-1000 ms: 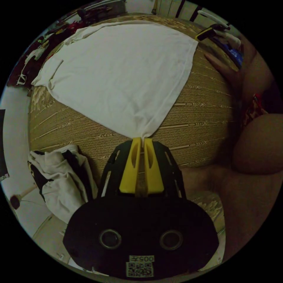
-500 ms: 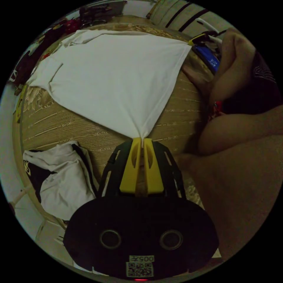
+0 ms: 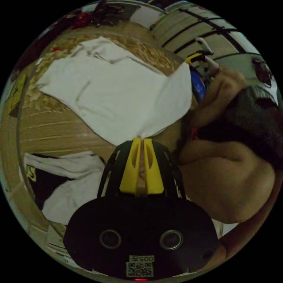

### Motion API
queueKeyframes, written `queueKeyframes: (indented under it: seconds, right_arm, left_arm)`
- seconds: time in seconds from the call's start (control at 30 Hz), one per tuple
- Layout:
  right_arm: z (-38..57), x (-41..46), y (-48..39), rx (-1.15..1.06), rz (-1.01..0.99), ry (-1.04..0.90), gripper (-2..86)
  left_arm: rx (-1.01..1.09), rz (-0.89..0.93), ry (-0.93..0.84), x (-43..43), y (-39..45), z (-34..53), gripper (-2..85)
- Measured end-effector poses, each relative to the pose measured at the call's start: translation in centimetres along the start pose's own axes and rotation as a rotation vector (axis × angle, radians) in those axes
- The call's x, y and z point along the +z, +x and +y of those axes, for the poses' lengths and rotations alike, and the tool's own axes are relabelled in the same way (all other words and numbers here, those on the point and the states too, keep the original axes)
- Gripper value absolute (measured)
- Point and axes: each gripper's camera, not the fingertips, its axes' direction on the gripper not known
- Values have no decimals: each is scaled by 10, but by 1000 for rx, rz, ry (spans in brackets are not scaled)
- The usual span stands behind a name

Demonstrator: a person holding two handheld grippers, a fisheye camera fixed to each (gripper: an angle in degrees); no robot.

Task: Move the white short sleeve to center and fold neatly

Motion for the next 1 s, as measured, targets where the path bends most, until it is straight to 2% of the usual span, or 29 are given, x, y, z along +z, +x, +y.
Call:
queueKeyframes:
  seconds: [0.23, 0.37, 0.67, 0.8, 1.0]
  right_arm:
    - [-157, -42, 34, 75, 20, 41, -4]
    - [-218, -50, 50, 125, 26, 86, -16]
    - [-284, -86, 65, 200, -144, 296, -17]
    - [-304, -86, 75, 339, -107, 334, -16]
    - [-325, -77, 70, 440, -80, 441, -10]
  left_arm:
    - [-214, -6, -12, -77, -146, -50, 8]
    - [-304, 65, 46, -102, -216, -65, 8]
    - [-355, 311, 231, -167, -318, -60, 11]
    - [-533, 375, 335, -182, -371, -44, 15]
    - [-615, 410, 474, -191, -403, -22, 27]
